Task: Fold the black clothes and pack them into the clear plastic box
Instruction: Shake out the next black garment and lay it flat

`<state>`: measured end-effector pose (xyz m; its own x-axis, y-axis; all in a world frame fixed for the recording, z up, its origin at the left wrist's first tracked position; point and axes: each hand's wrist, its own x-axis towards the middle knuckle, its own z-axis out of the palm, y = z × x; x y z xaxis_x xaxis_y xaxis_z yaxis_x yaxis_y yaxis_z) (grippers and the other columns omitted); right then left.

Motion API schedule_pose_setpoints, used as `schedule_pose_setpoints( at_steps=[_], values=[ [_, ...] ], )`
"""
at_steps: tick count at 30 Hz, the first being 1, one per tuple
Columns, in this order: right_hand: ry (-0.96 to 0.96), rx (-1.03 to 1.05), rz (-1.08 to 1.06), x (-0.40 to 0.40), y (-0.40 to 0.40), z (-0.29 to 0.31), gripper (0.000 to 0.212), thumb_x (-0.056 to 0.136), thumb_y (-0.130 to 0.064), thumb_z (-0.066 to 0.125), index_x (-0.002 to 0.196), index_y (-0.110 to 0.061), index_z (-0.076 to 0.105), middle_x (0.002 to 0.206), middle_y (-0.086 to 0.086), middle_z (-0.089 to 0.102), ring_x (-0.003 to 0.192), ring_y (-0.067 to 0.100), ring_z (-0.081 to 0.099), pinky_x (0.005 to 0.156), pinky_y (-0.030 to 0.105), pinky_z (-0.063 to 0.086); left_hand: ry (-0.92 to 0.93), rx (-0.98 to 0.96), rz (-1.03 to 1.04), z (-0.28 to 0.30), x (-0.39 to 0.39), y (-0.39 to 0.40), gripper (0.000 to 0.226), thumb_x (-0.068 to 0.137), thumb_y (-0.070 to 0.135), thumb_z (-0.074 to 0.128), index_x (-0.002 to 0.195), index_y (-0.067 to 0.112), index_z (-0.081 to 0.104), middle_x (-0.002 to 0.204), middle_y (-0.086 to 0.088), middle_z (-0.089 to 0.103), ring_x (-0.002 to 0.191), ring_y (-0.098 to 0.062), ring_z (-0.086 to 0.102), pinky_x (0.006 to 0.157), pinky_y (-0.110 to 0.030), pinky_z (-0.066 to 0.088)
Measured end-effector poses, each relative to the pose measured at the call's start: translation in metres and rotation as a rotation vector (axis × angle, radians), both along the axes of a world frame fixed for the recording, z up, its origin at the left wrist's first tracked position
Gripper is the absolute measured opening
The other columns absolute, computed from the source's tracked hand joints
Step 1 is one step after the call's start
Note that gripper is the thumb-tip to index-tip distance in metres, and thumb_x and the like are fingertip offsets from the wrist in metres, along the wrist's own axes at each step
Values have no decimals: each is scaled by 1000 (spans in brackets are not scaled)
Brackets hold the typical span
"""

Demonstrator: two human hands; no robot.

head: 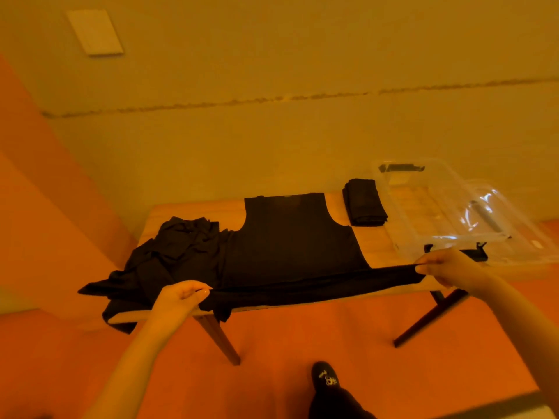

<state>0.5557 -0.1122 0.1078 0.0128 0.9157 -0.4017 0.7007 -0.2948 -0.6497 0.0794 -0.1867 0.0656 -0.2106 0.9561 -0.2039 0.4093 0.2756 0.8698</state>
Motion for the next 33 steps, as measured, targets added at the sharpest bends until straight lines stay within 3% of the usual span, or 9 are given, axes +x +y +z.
schedule_pose_setpoints(
  at_steps=[4, 12, 17, 20, 26, 30, 33],
  values=[
    [-1, -29, 1, 2, -12, -3, 9, 87, -6, 61, 85, -5, 69, 43, 2, 38, 38, 11, 29, 42, 22, 27, 30, -4, -21, -5, 2, -13, 19, 87, 8, 61, 78, 23, 67, 83, 5, 66, 74, -6, 58, 63, -19, 42],
    [12, -28, 22, 3, -34, 3, 10, 87, -4, 60, 84, -4, 69, 41, 0, 40, 35, 8, 32, 37, 14, 30, -48, -32, -22, -7, -5, -38, 16, 87, 8, 60, 81, 16, 72, 77, -5, 72, 78, -20, 67, 73, -30, 49],
    [12, 8, -30, -3, -29, 0, 9, 86, -5, 61, 84, -4, 70, 45, 4, 41, 38, 11, 32, 39, 19, 30, -39, -7, -24, -2, -5, -21, 15, 87, 7, 60, 80, 16, 70, 69, 5, 66, 65, -9, 59, 61, -22, 44],
    [-4, 24, -60, -8, -14, -2, 9, 87, -7, 61, 85, -7, 70, 50, 8, 41, 41, 13, 31, 42, 24, 29, -54, 6, -37, 3, -6, 3, 17, 88, 8, 60, 79, 19, 68, 84, 3, 67, 80, -10, 62, 68, -23, 47],
    [-5, 60, -75, -20, 63, 2, 9, 87, -9, 61, 83, -5, 69, 42, -1, 49, 34, 6, 37, 41, 20, 36, -33, -22, -47, 14, -9, 83, 17, 89, 10, 59, 81, 22, 68, 91, 3, 67, 89, -10, 62, 72, -22, 48],
    [-33, 52, -39, -24, 152, -11, 8, 86, -13, 63, 85, -10, 70, 60, 7, 57, 50, 17, 45, 53, 27, 39, 26, -78, -30, 15, -11, 157, 18, 89, 10, 59, 82, 25, 66, 88, 7, 66, 85, -7, 61, 68, -19, 47],
    [-28, 61, -4, -32, 215, -21, 6, 86, -7, 62, 88, -4, 67, 66, 9, 57, 54, 19, 46, 53, 26, 38, 36, -122, 26, 10, -17, 214, 15, 89, 13, 60, 81, 24, 65, 88, 7, 64, 81, -8, 59, 70, -22, 47]
  ],
)
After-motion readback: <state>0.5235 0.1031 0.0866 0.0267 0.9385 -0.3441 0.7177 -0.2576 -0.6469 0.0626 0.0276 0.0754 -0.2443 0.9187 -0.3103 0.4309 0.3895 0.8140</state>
